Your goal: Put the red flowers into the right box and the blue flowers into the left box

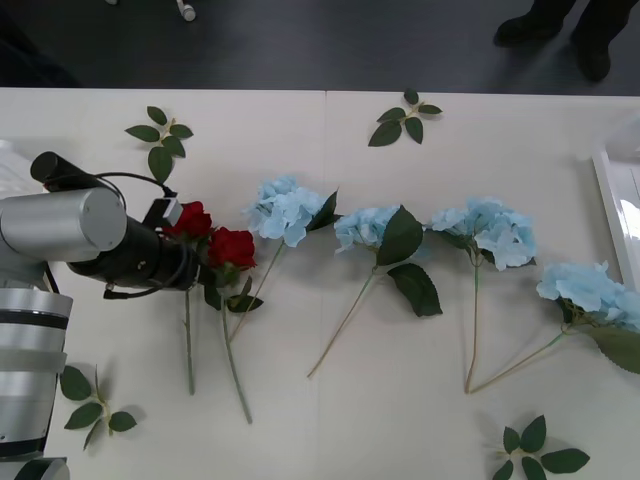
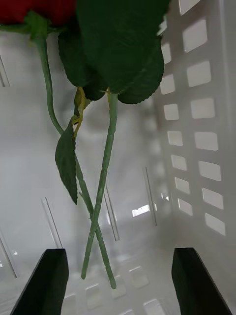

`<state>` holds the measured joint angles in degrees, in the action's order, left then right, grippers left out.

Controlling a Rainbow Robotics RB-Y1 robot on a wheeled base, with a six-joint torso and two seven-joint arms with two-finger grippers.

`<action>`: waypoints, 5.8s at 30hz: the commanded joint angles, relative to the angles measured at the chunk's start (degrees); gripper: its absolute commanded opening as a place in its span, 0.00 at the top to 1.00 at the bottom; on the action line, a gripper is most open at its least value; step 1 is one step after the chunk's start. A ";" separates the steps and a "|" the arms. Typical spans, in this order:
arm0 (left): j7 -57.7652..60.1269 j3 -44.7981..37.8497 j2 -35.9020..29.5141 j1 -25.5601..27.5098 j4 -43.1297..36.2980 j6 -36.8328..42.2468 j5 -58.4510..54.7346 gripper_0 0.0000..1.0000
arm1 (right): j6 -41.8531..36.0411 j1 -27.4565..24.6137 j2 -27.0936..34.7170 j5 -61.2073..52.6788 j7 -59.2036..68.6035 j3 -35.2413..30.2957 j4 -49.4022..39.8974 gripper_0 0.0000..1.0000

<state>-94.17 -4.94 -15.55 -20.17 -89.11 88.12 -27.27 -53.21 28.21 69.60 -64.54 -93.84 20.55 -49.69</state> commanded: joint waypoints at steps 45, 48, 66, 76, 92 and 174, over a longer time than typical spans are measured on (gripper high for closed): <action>-26.24 -15.98 -0.89 1.62 -10.12 -1.11 -48.40 1.00 | -22.73 -12.57 -0.35 -3.22 41.20 -15.54 -68.26 0.39; -30.55 -16.25 -0.89 1.62 -10.12 -1.19 -55.17 1.00 | -21.67 -12.92 -0.35 -7.53 40.49 -18.70 -69.14 0.39; -58.06 -9.65 0.87 1.36 -12.14 0.21 -80.04 1.00 | 4.08 -46.14 7.56 -32.75 11.14 -43.49 -81.88 0.39; -57.18 -8.42 7.38 -1.19 -15.83 0.48 -76.44 1.00 | 23.07 -57.65 4.22 -35.65 -15.40 -39.71 -86.01 0.39; -55.42 -7.02 9.66 -3.21 -15.83 0.30 -76.18 1.00 | 39.06 -39.99 2.38 -35.83 -33.77 -10.97 -84.61 0.39; -55.33 -7.37 9.49 -1.37 -15.04 0.48 -75.82 0.00 | 30.18 -2.11 -8.26 -46.90 -42.12 16.19 -71.78 1.00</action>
<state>-149.55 -11.90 -7.12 -22.10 -103.39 88.19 -103.49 -19.79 27.76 58.92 -109.66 -133.56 43.45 -119.91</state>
